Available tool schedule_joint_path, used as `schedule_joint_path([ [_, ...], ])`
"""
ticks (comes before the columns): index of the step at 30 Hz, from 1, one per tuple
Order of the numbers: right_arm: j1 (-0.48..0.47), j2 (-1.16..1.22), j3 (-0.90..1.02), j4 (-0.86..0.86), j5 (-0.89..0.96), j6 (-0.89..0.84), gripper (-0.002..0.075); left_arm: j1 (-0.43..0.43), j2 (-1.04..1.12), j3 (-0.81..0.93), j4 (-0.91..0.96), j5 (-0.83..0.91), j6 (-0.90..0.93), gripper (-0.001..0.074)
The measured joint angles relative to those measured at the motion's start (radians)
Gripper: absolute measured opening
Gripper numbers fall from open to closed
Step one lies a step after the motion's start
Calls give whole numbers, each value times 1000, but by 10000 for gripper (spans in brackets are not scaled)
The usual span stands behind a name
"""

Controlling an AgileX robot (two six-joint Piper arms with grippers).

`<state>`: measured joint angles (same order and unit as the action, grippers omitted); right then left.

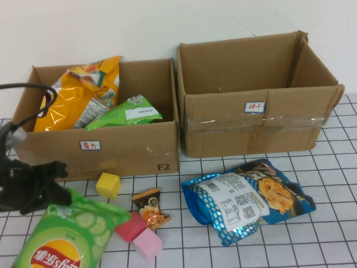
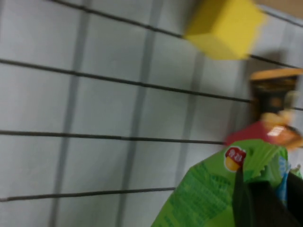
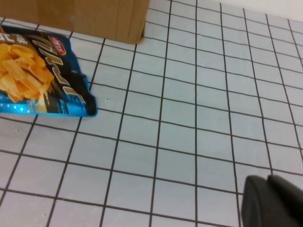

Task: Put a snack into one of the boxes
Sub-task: Pick up the potato chip

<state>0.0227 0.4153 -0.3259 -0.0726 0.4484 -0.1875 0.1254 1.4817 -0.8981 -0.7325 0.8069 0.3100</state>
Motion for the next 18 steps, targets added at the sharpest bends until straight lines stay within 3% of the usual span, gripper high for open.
schedule_joint_path([
  [10, 0, 0, 0, 0, -2, 0, -1, 0, -99, -5, -259, 42, 127, 20],
  [18, 0, 0, 0, 0, -2, 0, -1, 0, -100, -141, -431, 36, 162, 20],
])
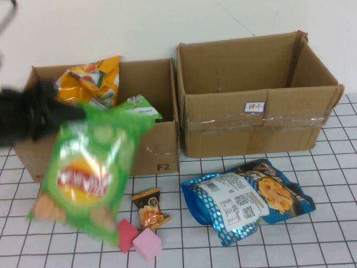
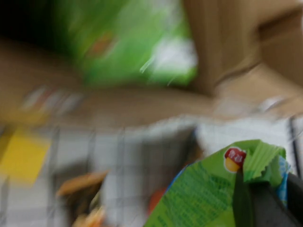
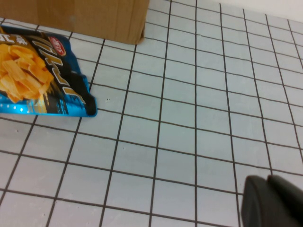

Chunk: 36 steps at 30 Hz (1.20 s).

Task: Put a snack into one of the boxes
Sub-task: Pick up the potato chip, then place the potato chip in the potato chip box

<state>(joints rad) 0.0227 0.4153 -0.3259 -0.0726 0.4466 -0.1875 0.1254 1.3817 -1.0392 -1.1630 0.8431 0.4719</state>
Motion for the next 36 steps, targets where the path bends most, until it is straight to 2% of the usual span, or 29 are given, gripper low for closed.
schedule_joint_path([
  [10, 0, 0, 0, 0, -7, 0, -1, 0, 15, -255, -134, -161, 15, 20],
  [18, 0, 0, 0, 0, -7, 0, -1, -17, 188, -452, -303, -213, 108, 20],
  [24, 0, 0, 4, 0, -7, 0, -1, -108, 347, -566, -479, -374, 357, 20],
  [29, 0, 0, 4, 0, -13, 0, -1, -197, 456, -615, -532, -545, 612, 20],
  [32, 0, 0, 4, 0, -14, 0, -1, -240, 517, -632, -541, -571, 727, 20],
  [36, 0, 0, 4, 0, -14, 0, -1, -270, 579, -643, -548, -574, 972, 27],
])
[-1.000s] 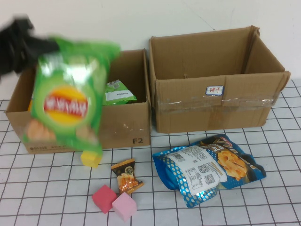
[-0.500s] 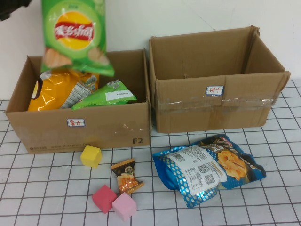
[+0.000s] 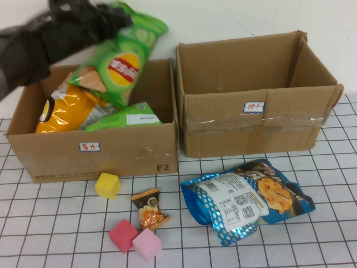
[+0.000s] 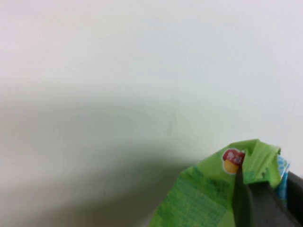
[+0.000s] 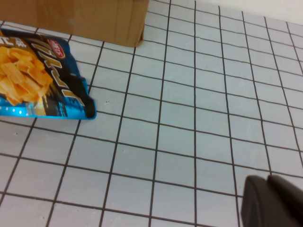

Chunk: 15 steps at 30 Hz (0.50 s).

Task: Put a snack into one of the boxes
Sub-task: Place the potato chip in the potato chip box

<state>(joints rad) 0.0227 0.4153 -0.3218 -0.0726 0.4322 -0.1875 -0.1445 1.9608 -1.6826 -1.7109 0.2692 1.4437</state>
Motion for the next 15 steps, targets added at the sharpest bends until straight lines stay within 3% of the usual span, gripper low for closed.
schedule_joint_path([
  [3, 0, 0, 0, 0, 0, 0, -1, -2, 24, 0, 0, 31, 85, 120],
  [7, 0, 0, 0, 0, 0, 0, -1, -2, 24, 0, 0, 34, 131, 416],
  [9, 0, 0, 0, 0, 0, 0, -1, -2, 17, 0, 0, 34, 153, 519],
  [12, 0, 0, 0, 0, 0, 0, -1, -2, -17, 0, 2, 34, 165, 568],
  [15, 0, 0, 0, 0, 0, 0, -1, 0, -71, 0, 15, 41, 167, 519],
])
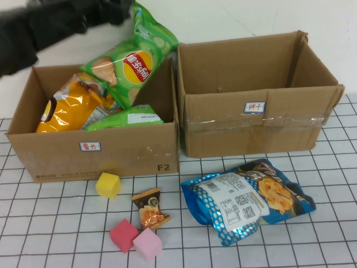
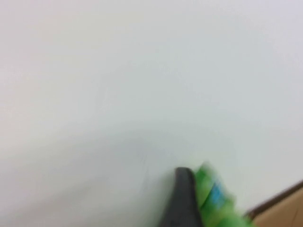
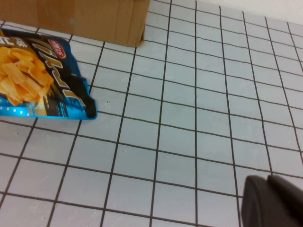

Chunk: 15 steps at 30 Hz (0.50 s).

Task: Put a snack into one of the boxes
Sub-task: Place the potato chip in the potato chip box, then pick up the biscuit

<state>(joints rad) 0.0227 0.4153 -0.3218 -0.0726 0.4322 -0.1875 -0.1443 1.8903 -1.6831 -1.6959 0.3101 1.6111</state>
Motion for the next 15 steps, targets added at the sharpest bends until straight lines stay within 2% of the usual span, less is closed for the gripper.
schedule_joint_path([
  [2, 0, 0, 0, 0, 0, 0, -1, 0, -38, -4, 5, 16, 2, 433],
  [7, 0, 0, 0, 0, 0, 0, -1, 0, -74, -8, 5, 7, 9, 120],
  [8, 0, 0, 0, 0, 0, 0, -1, 0, -65, -8, 2, -13, 9, 78],
  [11, 0, 0, 0, 0, 0, 0, -1, 0, -12, -8, -10, -57, 13, 23],
  [15, 0, 0, 0, 0, 0, 0, -1, 0, 92, -8, -14, -40, 24, 5],
])
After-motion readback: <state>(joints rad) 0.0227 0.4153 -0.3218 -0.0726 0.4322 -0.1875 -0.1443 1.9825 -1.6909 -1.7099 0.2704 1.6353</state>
